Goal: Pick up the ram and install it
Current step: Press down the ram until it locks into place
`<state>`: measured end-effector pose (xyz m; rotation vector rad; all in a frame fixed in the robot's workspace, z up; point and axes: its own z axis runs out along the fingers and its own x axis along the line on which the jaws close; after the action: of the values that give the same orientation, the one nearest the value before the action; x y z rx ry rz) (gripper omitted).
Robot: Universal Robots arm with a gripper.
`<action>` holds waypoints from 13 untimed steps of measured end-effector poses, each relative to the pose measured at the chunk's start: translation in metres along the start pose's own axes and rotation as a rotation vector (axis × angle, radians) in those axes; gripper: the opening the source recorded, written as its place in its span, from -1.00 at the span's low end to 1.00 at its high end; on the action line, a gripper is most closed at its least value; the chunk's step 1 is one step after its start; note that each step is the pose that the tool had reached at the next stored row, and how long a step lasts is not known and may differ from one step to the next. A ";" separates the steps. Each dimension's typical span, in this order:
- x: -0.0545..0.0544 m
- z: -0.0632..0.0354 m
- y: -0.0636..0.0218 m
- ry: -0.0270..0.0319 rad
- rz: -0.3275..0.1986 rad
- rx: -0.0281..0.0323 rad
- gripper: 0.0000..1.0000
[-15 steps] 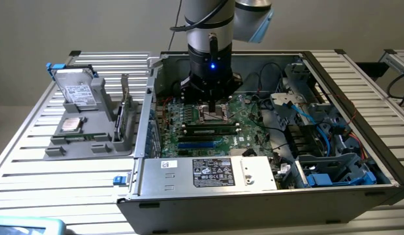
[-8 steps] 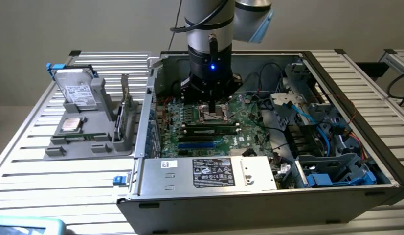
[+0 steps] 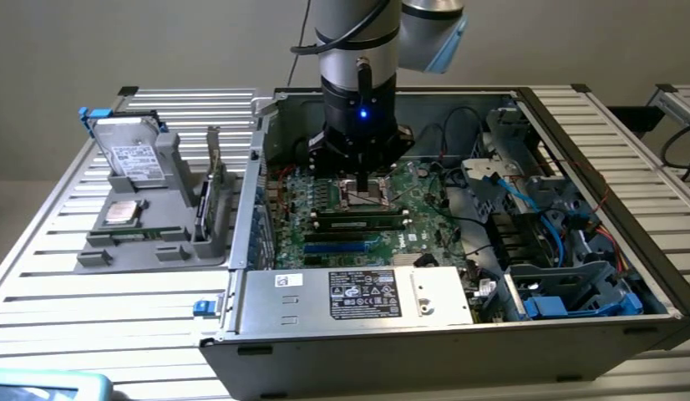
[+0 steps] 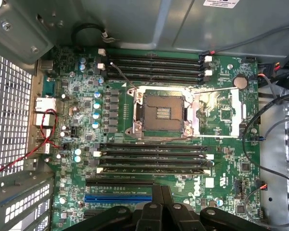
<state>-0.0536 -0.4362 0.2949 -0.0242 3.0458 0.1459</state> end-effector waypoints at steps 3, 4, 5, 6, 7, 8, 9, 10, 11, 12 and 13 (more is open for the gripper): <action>-0.001 -0.0061 0.0012 -0.0003 0.004 0.0006 -0.79; -0.001 -0.0096 0.0017 -0.0004 0.005 0.0008 -0.79; -0.001 -0.0134 0.0023 -0.0006 0.007 0.0009 -0.79; -0.002 -0.0172 0.0028 -0.0007 0.009 0.0012 -0.79; -0.002 -0.0210 0.0034 -0.0009 0.011 0.0013 -0.79; -0.002 -0.0249 0.0039 -0.0010 0.011 0.0014 -0.79; -0.003 -0.0273 0.0041 -0.0010 0.011 0.0014 -0.79; -0.003 -0.0282 0.0042 -0.0011 0.011 0.0013 -0.79; -0.002 -0.0282 0.0042 -0.0013 0.013 0.0025 -0.79; -0.002 -0.0282 0.0042 0.0003 0.015 0.0036 -0.79; -0.002 -0.0283 0.0042 0.0102 0.019 0.0044 -0.79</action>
<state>-0.0539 -0.4347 0.3235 0.0042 3.0572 0.1408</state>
